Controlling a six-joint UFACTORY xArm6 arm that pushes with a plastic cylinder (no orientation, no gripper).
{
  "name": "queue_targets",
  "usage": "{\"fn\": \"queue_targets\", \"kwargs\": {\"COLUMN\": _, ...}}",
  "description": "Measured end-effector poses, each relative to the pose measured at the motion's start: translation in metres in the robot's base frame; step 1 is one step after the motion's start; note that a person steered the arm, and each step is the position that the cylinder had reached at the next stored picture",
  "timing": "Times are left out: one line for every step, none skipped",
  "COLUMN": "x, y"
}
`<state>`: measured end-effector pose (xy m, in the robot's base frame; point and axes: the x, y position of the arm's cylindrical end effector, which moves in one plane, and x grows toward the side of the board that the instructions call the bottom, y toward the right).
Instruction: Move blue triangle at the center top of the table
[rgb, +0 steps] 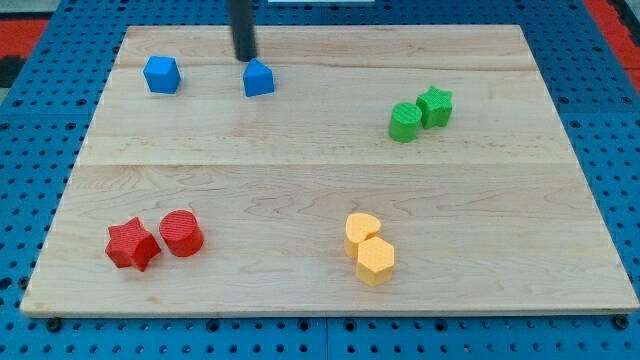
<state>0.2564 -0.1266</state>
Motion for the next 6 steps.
{"fn": "queue_targets", "kwargs": {"x": 0.004, "y": -0.032}}
{"fn": "queue_targets", "kwargs": {"x": 0.058, "y": -0.017}}
{"fn": "queue_targets", "kwargs": {"x": 0.043, "y": 0.027}}
{"fn": "queue_targets", "kwargs": {"x": 0.009, "y": 0.111}}
{"fn": "queue_targets", "kwargs": {"x": 0.027, "y": 0.14}}
{"fn": "queue_targets", "kwargs": {"x": 0.058, "y": 0.14}}
